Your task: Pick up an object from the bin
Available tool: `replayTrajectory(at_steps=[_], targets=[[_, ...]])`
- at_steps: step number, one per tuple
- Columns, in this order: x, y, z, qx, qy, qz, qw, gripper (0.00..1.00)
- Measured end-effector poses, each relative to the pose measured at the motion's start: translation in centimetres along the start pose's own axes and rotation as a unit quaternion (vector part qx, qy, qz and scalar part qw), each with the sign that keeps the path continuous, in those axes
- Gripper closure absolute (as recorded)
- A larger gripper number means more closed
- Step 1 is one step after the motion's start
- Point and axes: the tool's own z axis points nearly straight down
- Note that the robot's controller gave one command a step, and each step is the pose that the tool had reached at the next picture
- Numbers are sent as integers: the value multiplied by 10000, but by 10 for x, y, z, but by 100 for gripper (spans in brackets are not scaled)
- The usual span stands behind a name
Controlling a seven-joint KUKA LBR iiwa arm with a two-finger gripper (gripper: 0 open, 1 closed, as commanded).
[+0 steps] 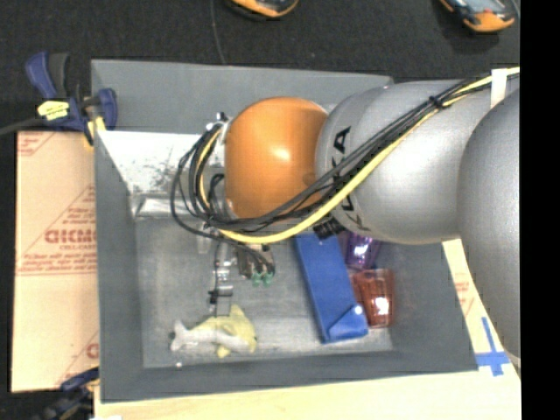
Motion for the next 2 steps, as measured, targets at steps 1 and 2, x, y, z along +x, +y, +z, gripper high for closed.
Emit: replayTrajectory(at_steps=[1, 2], targets=[[-2, -1, -5, -9, -41, 19, 10000, 0], [12, -24, 33, -28, -68, 1003, 9949, 0]])
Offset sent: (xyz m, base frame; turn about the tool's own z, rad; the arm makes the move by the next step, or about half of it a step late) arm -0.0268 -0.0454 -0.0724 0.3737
